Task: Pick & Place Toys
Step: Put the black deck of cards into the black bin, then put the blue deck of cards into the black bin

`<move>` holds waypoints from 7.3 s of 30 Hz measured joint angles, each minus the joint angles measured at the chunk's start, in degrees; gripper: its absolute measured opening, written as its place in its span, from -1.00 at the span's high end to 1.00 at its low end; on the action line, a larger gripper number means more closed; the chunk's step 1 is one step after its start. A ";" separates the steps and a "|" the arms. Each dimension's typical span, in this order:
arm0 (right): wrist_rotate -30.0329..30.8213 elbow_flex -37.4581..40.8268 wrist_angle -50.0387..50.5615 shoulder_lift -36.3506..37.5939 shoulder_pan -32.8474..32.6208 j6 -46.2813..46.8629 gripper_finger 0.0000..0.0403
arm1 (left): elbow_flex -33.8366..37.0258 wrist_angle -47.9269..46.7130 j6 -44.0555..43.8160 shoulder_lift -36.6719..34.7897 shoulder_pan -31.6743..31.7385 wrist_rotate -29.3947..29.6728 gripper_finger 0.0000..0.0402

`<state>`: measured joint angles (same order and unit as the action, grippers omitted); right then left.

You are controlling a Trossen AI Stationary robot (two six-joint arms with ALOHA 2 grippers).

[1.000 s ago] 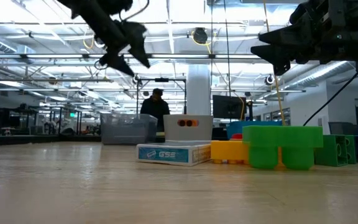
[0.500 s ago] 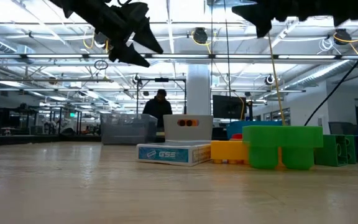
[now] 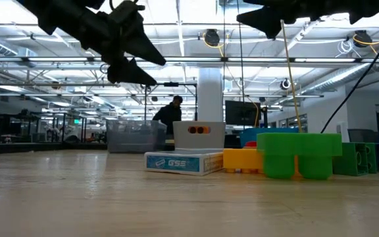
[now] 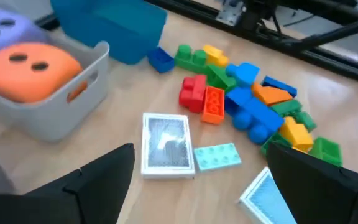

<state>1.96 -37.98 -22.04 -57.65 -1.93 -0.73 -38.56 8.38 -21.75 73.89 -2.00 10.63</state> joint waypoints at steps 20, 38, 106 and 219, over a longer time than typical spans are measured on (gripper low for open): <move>-0.61 0.04 -3.22 -4.52 -0.07 0.06 -0.43 | -27.33 -14.19 6.67 31.76 4.85 -7.85 -0.85; -0.62 0.09 -1.82 -4.54 -0.05 -0.12 -0.43 | -36.91 -23.04 9.72 42.62 7.70 -9.11 -0.85; -0.98 -0.02 -1.70 -4.41 -0.09 0.00 -0.43 | -36.62 -45.85 -3.26 36.85 7.32 -3.04 -0.85; -2.10 0.09 3.77 -0.19 -0.07 -1.92 -0.43 | -31.38 -44.82 7.03 26.30 37.44 1.62 -0.84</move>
<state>-0.14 -37.89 -18.28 -57.84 -2.00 -2.66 -69.93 -36.44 -14.72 100.19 35.44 12.25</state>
